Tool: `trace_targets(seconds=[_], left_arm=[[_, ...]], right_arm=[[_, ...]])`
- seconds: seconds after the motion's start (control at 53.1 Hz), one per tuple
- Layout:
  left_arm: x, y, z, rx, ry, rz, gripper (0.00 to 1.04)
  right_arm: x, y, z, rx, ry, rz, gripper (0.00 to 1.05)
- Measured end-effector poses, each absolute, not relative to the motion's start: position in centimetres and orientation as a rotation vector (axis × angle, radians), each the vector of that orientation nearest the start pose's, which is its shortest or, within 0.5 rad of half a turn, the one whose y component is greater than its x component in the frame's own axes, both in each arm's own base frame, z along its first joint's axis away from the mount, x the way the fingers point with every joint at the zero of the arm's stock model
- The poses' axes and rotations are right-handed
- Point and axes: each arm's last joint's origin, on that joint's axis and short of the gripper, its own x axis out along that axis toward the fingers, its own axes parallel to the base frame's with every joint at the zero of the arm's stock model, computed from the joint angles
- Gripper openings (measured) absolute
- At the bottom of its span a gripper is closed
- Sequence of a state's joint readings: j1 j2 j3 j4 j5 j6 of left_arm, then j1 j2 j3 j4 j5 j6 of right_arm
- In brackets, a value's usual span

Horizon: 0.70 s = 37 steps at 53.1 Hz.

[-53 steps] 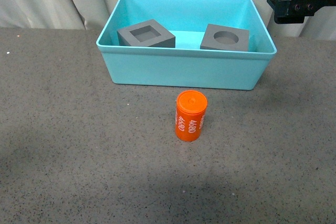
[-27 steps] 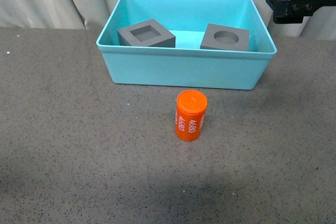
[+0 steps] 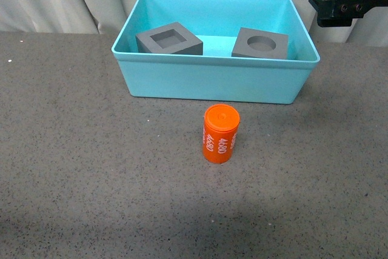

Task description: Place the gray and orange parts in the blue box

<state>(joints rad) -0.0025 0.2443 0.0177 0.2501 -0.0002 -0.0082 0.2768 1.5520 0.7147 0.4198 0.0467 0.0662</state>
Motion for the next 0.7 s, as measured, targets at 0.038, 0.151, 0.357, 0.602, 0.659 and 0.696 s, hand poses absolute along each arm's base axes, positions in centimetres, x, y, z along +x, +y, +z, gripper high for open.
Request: trace_targets(seconds=[0.038,0.151,0.357,0.602,0.659,0.696], left_arm=[[11.2,0.0,17.3,-0.008,-0.022,-0.002,0.04],[11.0,0.0,17.3,-0.008,-0.022,-0.002,0.04],[9.7,0.0,16.9,-0.007,-0.012,-0.003,0.04],[9.7,0.0,16.9,-0.007,-0.014,-0.003,0.29],[9.7,0.0,16.9,-0.008,-0.015,-0.003,0.42],[9.7,0.0,16.9,-0.008,-0.015,-0.003,0.51]], right_arm=[[30.0,8.4,18.6,-0.003,0.42,0.213,0.95],[30.0,8.4,18.6,-0.003,0.42,0.213,0.95],[30.0,8.4,18.6,-0.003,0.42,0.213,0.95],[30.0,8.4,18.7,-0.003,0.419,0.213,0.95],[30.0,8.4,18.7,-0.003,0.419,0.213,0.95],[30.0,8.4,18.7,-0.003,0.419,0.213,0.95]])
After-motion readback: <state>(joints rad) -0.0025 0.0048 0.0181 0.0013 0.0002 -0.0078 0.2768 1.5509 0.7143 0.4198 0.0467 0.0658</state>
